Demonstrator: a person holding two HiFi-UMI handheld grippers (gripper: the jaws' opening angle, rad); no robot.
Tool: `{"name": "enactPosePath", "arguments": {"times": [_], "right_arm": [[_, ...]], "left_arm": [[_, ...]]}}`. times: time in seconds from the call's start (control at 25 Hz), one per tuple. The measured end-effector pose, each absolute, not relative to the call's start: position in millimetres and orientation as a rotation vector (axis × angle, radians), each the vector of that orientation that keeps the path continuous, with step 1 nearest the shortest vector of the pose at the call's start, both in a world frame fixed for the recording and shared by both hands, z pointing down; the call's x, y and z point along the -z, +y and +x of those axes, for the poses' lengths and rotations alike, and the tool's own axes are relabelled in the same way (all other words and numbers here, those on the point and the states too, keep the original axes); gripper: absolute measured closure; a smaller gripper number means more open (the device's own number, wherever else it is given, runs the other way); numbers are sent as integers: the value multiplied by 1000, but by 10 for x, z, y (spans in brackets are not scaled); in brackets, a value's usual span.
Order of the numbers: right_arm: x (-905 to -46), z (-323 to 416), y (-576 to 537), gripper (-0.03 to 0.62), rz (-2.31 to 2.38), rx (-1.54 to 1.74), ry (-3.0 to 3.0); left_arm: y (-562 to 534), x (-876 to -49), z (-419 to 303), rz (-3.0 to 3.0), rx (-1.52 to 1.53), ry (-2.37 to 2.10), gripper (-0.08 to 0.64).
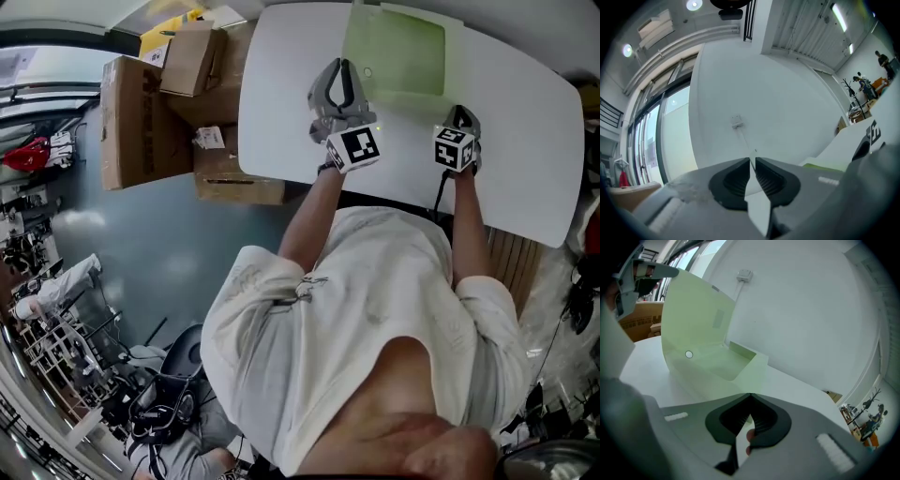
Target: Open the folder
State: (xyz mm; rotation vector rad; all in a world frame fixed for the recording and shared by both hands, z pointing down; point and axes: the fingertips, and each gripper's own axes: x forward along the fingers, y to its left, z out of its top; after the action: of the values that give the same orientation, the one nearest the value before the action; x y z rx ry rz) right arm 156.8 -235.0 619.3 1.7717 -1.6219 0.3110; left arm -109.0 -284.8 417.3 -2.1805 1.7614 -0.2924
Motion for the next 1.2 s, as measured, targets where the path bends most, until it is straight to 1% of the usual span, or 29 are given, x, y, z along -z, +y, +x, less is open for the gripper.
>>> {"name": "enactPosePath", "arguments": {"times": [0.28,0.64,0.84,1.2], "right_arm": [[-6198,1523,-2360,592,1731,-215,-1555],[-6199,1472,-2376,594,1636,-76,-1460],[-6219,1431,-2393,594,1553,35,-1400],[-6252,1383,-2424,594,1509,95,-1368]], "left_arm": [[-2911,-4322,-1490,-2071,387,1860,522],[-2998,-4423,-1782,-1981,433,1940,510],[-3049,-4585,-1939,-1911,529,1948,500],[-3145,-4817,-2252,-1849,626,2008,483]]}}
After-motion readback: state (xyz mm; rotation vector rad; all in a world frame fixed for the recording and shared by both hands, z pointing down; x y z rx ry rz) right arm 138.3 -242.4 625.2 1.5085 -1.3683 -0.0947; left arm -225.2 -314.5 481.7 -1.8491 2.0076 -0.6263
